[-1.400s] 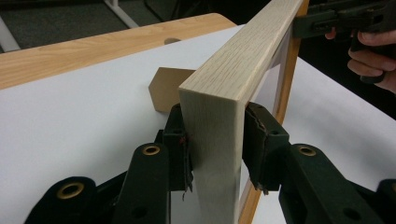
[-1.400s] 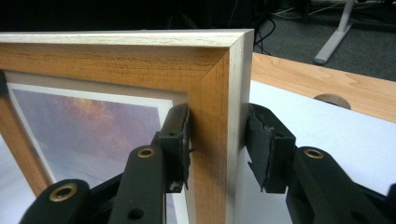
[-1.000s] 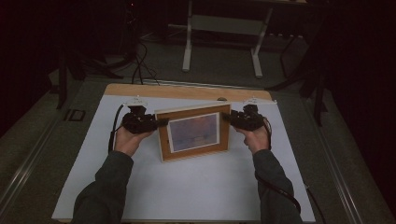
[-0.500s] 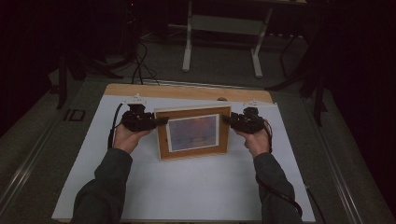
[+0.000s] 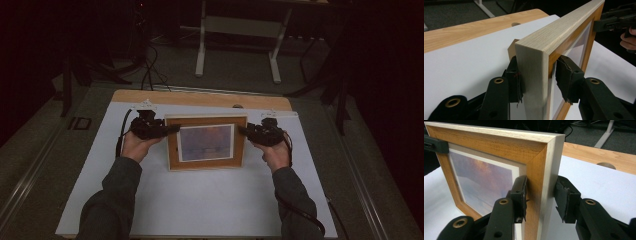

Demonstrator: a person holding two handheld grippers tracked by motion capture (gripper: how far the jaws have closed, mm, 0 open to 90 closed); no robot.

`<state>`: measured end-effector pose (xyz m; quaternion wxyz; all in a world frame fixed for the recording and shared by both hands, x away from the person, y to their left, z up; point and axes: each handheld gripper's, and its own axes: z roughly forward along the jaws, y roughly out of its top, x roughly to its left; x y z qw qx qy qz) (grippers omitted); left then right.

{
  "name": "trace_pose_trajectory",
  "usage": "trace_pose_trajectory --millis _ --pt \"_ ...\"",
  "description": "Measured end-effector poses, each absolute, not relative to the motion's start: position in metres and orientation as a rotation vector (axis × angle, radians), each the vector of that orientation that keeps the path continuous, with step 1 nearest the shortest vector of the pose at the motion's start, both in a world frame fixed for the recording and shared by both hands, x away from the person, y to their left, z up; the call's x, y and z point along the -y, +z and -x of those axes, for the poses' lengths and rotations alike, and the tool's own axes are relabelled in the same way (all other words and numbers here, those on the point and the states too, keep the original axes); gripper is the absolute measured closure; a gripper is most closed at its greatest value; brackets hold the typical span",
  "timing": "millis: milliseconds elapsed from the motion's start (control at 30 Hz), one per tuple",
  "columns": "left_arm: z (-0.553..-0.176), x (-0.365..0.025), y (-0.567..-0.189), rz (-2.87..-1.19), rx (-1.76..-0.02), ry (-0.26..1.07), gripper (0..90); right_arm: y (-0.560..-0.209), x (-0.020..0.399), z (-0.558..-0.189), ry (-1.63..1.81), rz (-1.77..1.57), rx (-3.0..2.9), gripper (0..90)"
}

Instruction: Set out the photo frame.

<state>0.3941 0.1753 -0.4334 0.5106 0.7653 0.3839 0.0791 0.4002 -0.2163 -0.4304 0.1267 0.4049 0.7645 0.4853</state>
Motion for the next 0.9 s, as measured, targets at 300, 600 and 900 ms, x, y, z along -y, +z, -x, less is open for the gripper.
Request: trace_pose_trajectory --millis 300,600,900 --pt "-0.3953 -0.175 -0.4334 -1.842 -0.924 0.184 58.4 -0.4308 0.2182 -0.3972 1.42 -1.175 -2.227 63.2" --pt "-0.397 -0.1752 -0.4331 -1.847 -0.922 0.181 57.9 -0.431 0.219 -0.3952 1.421 -1.173 -2.229 63.9" --pt "-0.3975 -0.1747 -0.4333 -1.846 -0.922 0.183 57.0 -0.4309 0.2202 -0.3946 1.423 -1.166 -2.239 64.5"
